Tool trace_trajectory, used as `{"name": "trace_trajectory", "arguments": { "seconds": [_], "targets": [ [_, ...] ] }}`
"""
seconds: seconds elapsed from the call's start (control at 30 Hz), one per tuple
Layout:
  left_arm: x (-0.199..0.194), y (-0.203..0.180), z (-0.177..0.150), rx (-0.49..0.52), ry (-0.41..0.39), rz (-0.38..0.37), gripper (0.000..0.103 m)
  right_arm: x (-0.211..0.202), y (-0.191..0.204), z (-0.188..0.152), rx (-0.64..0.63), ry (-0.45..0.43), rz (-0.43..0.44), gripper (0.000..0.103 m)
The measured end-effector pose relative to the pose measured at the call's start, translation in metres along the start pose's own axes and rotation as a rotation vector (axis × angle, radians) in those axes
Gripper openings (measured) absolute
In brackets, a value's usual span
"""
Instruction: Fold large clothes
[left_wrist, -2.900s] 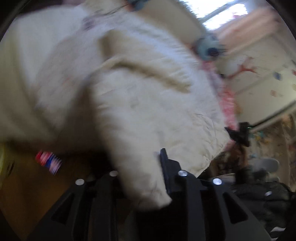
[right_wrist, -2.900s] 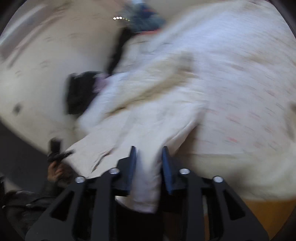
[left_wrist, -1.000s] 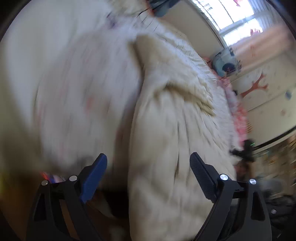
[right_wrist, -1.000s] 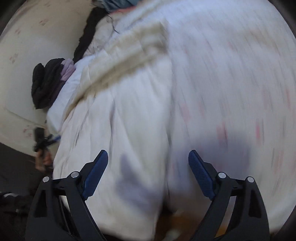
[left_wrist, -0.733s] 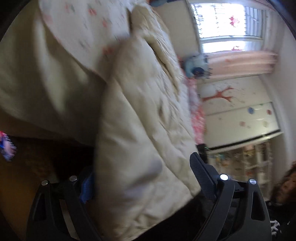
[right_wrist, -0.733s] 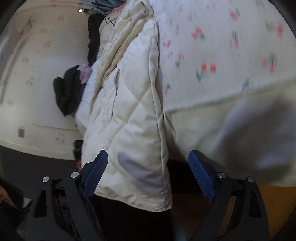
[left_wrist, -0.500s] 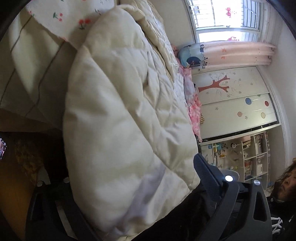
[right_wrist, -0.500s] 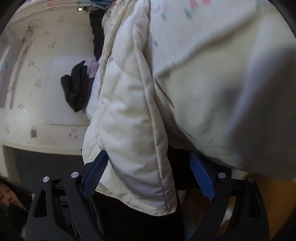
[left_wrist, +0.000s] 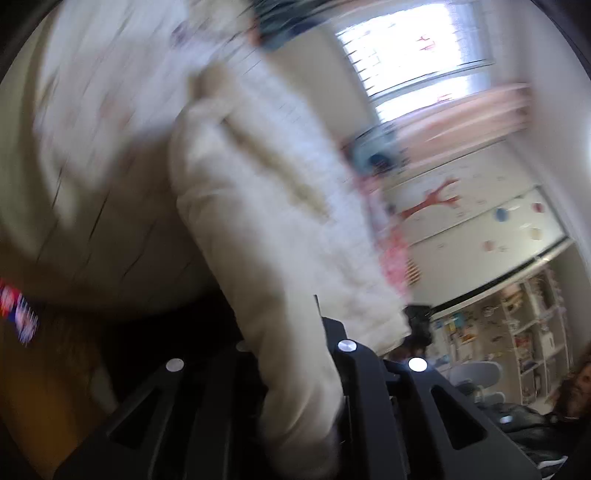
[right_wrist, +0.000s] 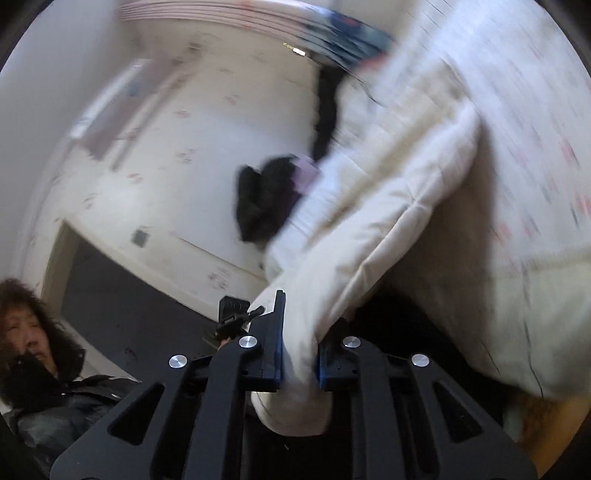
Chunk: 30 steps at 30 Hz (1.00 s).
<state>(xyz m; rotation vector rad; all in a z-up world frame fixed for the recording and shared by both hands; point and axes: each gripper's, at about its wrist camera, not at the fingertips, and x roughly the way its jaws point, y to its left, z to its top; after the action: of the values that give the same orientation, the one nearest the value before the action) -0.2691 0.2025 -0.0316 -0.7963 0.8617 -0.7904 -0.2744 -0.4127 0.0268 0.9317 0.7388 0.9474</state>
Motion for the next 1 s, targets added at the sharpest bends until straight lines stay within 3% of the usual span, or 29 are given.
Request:
{"name": "trace_trajectory", "arguments": {
  "seconds": [0.1,0.2,0.33,0.4,0.47,0.53,0.63,0.77,0.87,0.93,1.0],
  "targets": [
    [-0.014,-0.035,0.001,0.082,-0.017,-0.028,0.013,0.006,0.034,0.003,-0.067,0.008,0.047,0.013],
    [-0.016,-0.043,-0.009,0.126,0.028,-0.037,0.013,0.002,0.029,-0.006,-0.059,0.036,0.052,0.013],
    [-0.022,0.010,-0.030,-0.001,0.075,-0.034,0.013,-0.002,-0.010,-0.034,0.057,0.029,0.055,0.013],
    [-0.031,0.034,-0.040,-0.087,0.034,-0.062,0.013,-0.011,-0.022,-0.042,0.099,-0.026,0.093,0.013],
    [-0.036,0.034,-0.035,-0.100,-0.025,-0.120,0.013,-0.012,-0.020,-0.032,0.090,-0.065,0.140,0.013],
    [-0.038,0.018,-0.011,-0.065,-0.084,-0.173,0.013,-0.006,-0.011,-0.008,0.053,-0.093,0.182,0.013],
    [-0.033,-0.010,0.036,0.000,-0.155,-0.215,0.013,0.013,0.009,0.054,-0.023,-0.143,0.225,0.013],
    [-0.005,-0.033,0.138,0.035,-0.293,-0.250,0.013,0.038,0.011,0.151,-0.061,-0.240,0.240,0.013],
    [0.025,-0.024,0.201,0.000,-0.378,-0.227,0.013,0.053,-0.011,0.221,-0.014,-0.336,0.181,0.013],
    [0.055,-0.007,0.246,-0.052,-0.418,-0.194,0.013,0.064,-0.028,0.255,0.015,-0.374,0.105,0.013],
    [0.079,0.013,0.272,-0.084,-0.440,-0.132,0.013,0.081,-0.054,0.292,0.056,-0.400,0.014,0.013]
  ]
}}
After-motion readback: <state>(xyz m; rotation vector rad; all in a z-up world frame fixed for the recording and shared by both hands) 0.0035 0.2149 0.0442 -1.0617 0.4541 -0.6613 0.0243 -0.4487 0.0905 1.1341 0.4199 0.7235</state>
